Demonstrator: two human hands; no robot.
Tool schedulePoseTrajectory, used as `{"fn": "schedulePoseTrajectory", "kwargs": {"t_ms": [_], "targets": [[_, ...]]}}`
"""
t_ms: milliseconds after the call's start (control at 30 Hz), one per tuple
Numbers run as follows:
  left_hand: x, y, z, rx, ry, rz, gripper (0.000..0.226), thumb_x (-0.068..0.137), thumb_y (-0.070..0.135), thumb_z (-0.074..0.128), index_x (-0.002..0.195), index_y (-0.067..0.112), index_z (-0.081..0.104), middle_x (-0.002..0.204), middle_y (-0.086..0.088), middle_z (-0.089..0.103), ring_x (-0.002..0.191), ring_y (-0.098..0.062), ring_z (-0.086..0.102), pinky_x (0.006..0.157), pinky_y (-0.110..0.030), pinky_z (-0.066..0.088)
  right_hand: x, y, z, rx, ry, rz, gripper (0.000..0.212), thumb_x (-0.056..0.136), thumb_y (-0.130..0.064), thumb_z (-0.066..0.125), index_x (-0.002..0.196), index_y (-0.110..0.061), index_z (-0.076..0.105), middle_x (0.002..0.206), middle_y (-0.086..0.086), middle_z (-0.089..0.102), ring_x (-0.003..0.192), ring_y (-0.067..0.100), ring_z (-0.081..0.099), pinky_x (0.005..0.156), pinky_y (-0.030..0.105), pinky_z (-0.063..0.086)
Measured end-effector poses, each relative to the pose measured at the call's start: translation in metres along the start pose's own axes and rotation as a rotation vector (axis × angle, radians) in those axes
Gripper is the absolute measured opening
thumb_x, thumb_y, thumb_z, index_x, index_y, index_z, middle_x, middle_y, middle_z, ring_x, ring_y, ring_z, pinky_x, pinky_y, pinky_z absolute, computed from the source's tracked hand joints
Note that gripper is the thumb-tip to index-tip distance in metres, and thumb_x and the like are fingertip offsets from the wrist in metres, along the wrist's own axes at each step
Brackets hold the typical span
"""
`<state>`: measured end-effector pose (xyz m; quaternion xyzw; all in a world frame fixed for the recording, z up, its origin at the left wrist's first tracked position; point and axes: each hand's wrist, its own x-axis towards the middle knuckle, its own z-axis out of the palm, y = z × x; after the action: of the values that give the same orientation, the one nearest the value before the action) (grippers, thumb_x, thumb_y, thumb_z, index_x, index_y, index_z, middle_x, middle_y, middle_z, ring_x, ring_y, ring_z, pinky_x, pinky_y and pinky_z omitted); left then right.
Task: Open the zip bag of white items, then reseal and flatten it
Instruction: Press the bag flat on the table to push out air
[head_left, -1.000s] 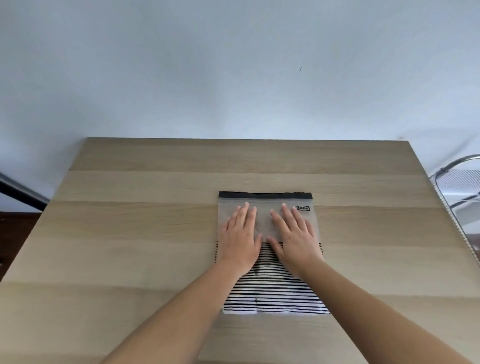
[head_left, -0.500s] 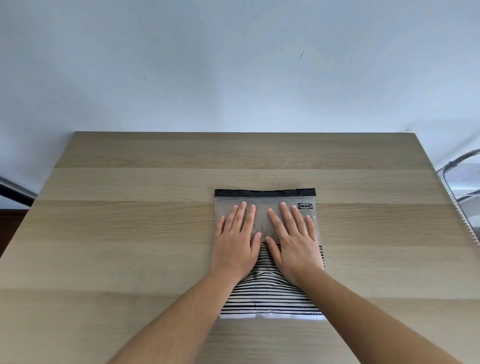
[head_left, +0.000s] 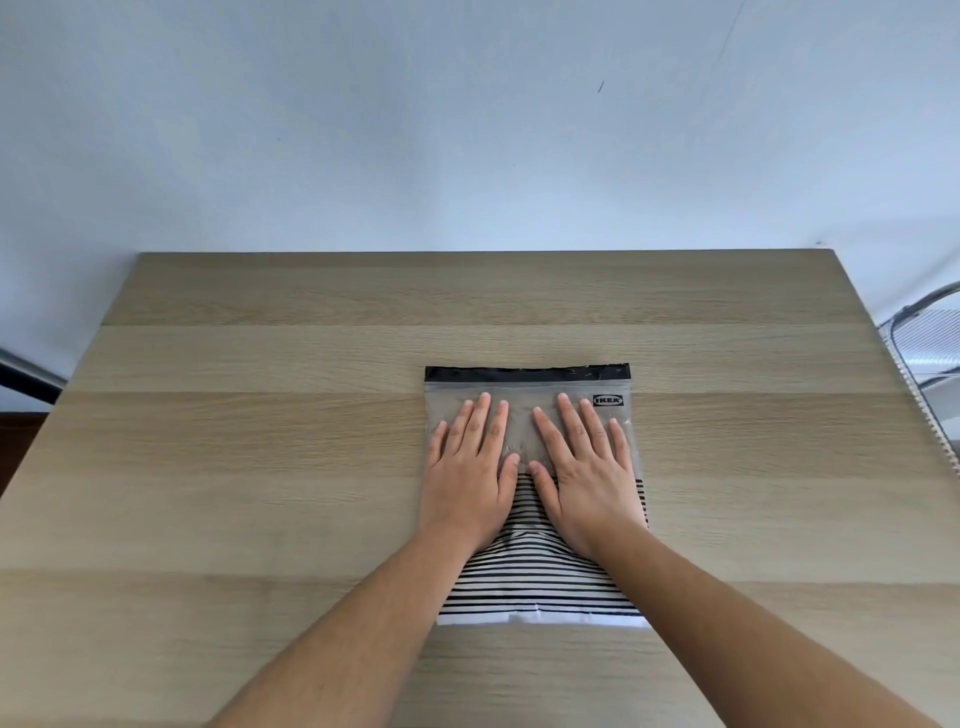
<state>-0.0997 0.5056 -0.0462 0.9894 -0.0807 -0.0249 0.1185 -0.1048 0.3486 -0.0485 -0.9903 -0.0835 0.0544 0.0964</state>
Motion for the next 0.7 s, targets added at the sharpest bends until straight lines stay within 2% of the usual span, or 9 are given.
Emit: {"fn": "schedulePoseTrajectory", "kwargs": {"t_ms": [367,533,700], "targets": [[0.001,0.000,0.002,0.041,-0.028,0.003,0.060,0.092,0.047,0.008,0.148,0.027,0.000,0.160,0.003,0.002,0.146,-0.013,-0.002,0.115,-0.036,-0.005,0.001,0.000,0.001,0.016,-0.036,-0.001,0.062,0.090,-0.057,0.006,0.149,-0.036,0.000,0.162,-0.002,-0.003,0.147,0.017,-0.010,0.117,0.039,-0.011],[0.000,-0.005,0.002,0.054,-0.047,0.027,0.061,0.091,0.051,0.007,0.147,0.029,-0.005,0.159,0.004,-0.002,0.145,-0.012,-0.005,0.114,-0.035,-0.006,0.000,0.006,-0.001,0.003,-0.061,-0.034,0.064,0.089,-0.060,0.004,0.148,-0.038,-0.007,0.161,-0.004,-0.007,0.146,0.015,-0.014,0.116,0.037,-0.013],[-0.006,-0.032,0.000,0.100,-0.070,0.002,0.061,0.088,0.060,-0.002,0.142,0.038,-0.020,0.155,0.008,-0.015,0.141,-0.011,-0.015,0.114,-0.038,-0.008,-0.008,0.034,-0.006,-0.046,-0.058,-0.026,0.065,0.087,-0.064,-0.001,0.146,-0.040,-0.014,0.158,-0.012,-0.012,0.142,0.008,-0.019,0.117,0.037,-0.011]]}}
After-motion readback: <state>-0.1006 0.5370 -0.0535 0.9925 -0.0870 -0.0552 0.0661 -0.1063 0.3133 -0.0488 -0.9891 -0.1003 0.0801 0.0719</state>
